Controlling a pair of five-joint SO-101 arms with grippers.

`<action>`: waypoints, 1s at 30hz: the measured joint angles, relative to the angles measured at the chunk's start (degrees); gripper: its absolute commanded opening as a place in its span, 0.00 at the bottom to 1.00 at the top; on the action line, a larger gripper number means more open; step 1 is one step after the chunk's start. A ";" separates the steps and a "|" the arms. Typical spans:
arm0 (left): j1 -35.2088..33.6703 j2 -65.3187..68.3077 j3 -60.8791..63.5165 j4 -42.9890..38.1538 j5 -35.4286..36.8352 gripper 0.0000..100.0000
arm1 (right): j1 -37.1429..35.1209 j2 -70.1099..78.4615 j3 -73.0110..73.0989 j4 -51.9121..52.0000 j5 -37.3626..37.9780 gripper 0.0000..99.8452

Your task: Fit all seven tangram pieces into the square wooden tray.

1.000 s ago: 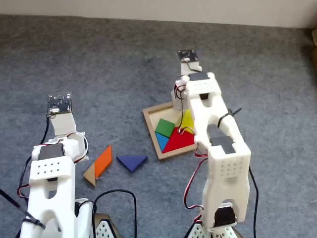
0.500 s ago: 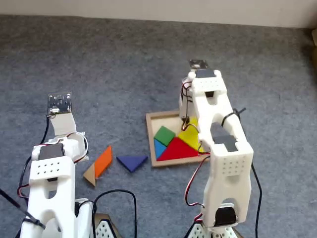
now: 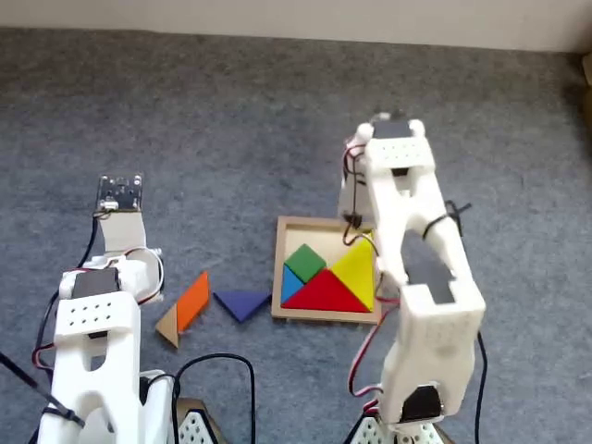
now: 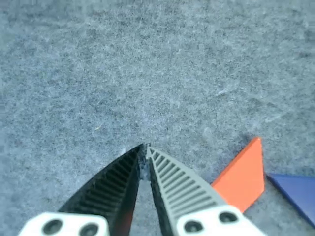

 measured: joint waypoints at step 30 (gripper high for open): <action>16.97 6.15 -20.57 25.05 -12.13 0.15 | 17.93 -70.42 80.44 -27.96 18.46 0.26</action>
